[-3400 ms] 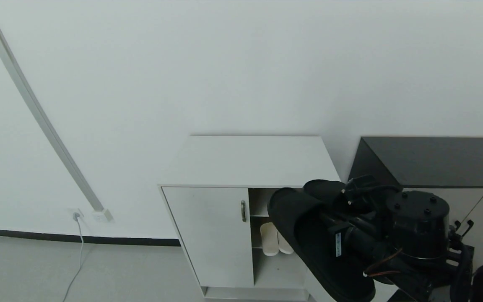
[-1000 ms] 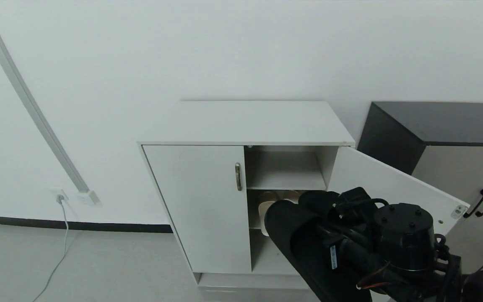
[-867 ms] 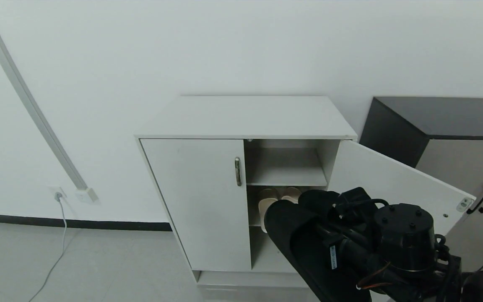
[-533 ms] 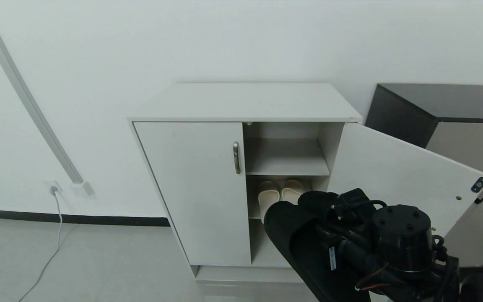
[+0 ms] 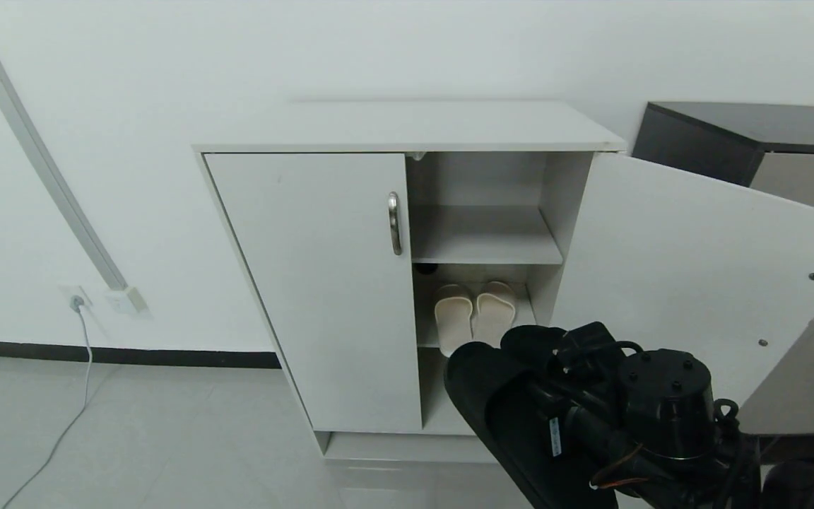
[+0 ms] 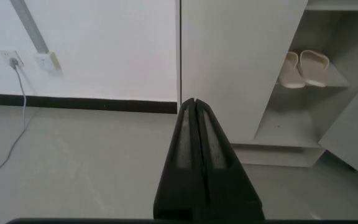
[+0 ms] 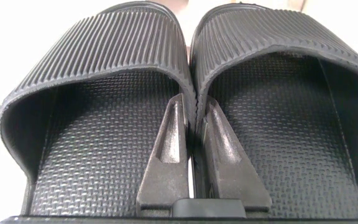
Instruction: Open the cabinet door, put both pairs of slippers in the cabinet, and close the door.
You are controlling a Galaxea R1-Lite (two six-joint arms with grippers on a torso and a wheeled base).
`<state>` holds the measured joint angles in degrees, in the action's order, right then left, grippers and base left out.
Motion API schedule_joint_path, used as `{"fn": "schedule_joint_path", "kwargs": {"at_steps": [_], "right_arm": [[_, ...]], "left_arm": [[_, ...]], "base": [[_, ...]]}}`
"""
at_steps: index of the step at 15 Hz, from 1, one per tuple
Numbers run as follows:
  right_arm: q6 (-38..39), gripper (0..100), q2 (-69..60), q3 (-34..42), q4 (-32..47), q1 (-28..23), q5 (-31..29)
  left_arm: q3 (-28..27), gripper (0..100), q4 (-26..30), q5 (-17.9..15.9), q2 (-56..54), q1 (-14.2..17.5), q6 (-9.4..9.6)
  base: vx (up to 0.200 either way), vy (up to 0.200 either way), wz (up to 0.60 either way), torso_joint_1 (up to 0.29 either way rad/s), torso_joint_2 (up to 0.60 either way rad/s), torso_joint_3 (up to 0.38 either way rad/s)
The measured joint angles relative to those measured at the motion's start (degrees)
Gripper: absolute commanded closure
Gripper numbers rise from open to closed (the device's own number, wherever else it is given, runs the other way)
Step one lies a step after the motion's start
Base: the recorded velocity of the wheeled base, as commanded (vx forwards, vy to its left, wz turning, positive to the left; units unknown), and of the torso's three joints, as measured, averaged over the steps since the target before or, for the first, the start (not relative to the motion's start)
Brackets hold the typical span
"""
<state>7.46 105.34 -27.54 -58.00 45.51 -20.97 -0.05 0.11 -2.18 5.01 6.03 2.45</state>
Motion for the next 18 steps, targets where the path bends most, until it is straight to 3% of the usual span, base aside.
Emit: {"fn": "schedule_joint_path", "kwargs": {"at_steps": [3,7,13,16,18], "right_arm": [[-0.05,100,2.88,-0.02,-4.8,-0.04,0.01],[-0.1,100,4.75,0.09,-5.66,-0.11,-0.05],[-0.6,100,5.3,-0.05,-6.91,-0.04,-0.76],[-2.07,100,6.84,-3.16,-7.61,0.79,-6.47],[-1.01,100,8.08,-10.76,-1.39,1.15,-11.96]], "left_arm": [[0.02,100,0.05,0.05,0.0,0.0,-0.68],[0.02,100,0.07,0.07,0.0,0.0,-0.76],[-0.02,100,0.07,0.07,0.0,0.0,-0.79],[-0.02,100,0.07,0.07,0.0,0.0,-0.78],[-0.02,100,0.07,0.02,0.0,0.0,-0.79]], "base": [[0.0,0.0,0.0,-0.064,0.45,0.372],[0.0,0.0,0.0,-0.023,0.36,0.342],[0.0,0.0,0.0,0.0,0.03,0.028],[0.0,0.0,0.0,0.0,0.0,0.0],[0.0,0.0,0.0,0.0,0.0,0.0]]}}
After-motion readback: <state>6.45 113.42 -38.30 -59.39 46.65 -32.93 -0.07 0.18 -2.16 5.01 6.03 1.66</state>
